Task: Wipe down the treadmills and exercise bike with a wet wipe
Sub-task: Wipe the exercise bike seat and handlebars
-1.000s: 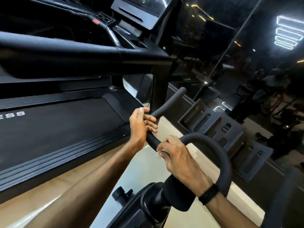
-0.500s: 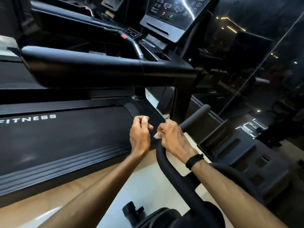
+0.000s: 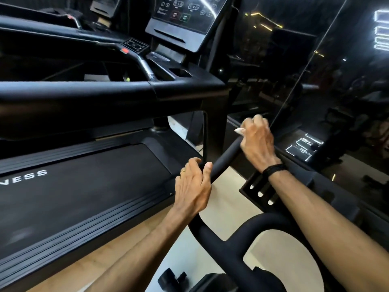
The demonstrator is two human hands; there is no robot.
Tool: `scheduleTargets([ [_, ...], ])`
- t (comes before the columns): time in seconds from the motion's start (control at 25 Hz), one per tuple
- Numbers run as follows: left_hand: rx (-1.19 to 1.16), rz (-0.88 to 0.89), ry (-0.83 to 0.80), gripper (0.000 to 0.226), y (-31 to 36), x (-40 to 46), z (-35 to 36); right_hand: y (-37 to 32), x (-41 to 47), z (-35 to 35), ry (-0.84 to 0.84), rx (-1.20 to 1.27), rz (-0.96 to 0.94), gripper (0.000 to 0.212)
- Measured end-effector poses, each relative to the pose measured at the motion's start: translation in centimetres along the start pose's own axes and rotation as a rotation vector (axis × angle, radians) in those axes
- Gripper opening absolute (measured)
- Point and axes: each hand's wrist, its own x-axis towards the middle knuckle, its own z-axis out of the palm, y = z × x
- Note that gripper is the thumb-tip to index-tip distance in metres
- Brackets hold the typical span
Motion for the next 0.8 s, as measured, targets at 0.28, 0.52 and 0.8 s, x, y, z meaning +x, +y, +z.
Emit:
scheduleTargets([
  [0.28,-0.326,-0.145,0.014,0.033,0.7,0.0,-0.7,0.1,-2.3,0.3,0.015,0.255,0.209,0.019],
  [0.52,-0.498,-0.179,0.208,0.068,0.6,-0.7,-1.1,-3.0,-6.0,0.9,-0.11,0.313,0.204,0.018],
  [0.8,-0.605,-0.21,0.369,0.067,1.1,-1.5,-1.7,-7.5,-9.7,-1.6,-0.571,0.5,-0.011,0.014],
])
